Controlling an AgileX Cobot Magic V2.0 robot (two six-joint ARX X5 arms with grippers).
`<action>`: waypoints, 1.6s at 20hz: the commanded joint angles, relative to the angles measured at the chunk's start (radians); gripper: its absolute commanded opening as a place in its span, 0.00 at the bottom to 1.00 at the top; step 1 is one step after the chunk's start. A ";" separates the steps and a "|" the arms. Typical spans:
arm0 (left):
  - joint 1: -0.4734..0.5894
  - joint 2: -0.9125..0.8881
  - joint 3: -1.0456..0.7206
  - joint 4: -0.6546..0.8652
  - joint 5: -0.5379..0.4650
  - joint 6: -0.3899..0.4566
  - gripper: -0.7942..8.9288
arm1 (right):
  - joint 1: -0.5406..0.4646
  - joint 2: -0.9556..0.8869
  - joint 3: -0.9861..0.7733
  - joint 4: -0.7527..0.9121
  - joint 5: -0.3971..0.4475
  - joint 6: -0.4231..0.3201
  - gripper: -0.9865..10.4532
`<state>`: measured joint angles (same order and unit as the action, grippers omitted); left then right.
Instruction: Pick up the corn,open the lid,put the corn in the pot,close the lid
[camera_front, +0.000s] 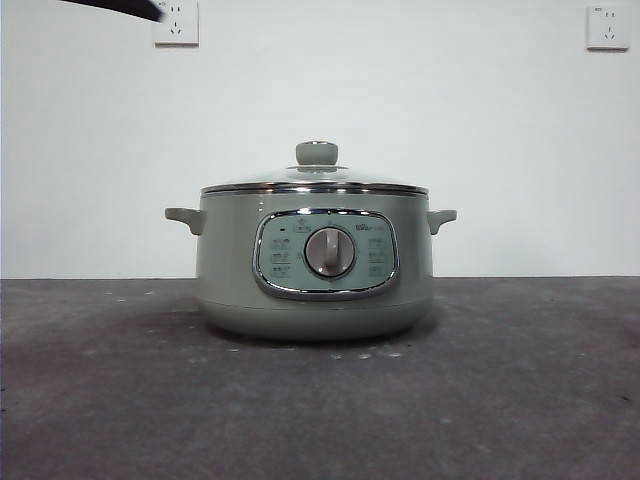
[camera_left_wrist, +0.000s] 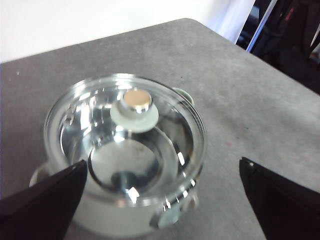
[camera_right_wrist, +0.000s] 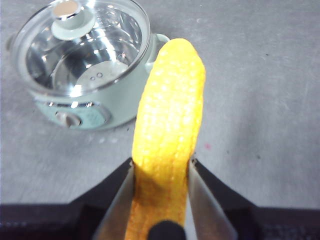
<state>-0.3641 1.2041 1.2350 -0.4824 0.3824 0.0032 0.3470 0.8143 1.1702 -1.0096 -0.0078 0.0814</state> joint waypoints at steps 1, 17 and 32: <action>-0.041 0.129 0.090 0.009 -0.039 0.036 0.72 | 0.001 -0.043 0.000 -0.039 -0.015 -0.006 0.08; -0.122 0.628 0.377 0.117 -0.200 0.113 0.72 | 0.001 -0.125 0.000 -0.120 -0.071 -0.002 0.08; -0.135 0.679 0.377 0.155 -0.200 0.109 0.46 | 0.001 -0.125 0.000 -0.114 -0.070 -0.003 0.08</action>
<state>-0.4946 1.8717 1.6054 -0.3283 0.1822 0.1051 0.3470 0.6922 1.1702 -1.1297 -0.0776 0.0818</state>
